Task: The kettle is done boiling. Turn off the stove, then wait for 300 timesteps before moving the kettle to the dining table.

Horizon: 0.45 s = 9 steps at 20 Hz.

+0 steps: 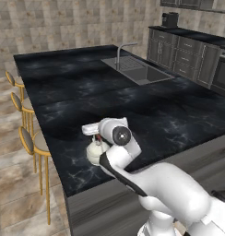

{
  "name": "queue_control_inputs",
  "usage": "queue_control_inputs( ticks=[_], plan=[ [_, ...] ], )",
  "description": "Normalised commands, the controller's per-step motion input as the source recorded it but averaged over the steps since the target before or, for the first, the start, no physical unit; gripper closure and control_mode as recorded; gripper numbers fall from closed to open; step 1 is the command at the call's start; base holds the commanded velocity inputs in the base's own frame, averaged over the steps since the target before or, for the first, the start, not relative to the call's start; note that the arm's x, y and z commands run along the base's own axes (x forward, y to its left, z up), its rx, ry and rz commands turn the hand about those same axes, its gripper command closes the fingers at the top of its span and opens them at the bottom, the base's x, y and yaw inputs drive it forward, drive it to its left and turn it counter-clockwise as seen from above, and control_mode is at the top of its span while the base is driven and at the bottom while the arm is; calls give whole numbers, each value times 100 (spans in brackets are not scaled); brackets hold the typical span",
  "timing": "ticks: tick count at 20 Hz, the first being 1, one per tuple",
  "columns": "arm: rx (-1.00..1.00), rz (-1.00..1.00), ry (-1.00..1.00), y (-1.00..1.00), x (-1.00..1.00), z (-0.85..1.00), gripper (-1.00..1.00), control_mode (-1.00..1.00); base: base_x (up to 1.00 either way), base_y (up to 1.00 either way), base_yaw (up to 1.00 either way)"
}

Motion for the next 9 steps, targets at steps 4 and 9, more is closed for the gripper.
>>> queue_control_inputs(
  ticks=[4, 9],
  plan=[
    [-4, -4, -8, 0, -25, 49, -100, -100, 0, 0, 0],
    [-4, -4, -8, 0, -27, 45, -100, -100, 0, 0, 0]
  ],
)
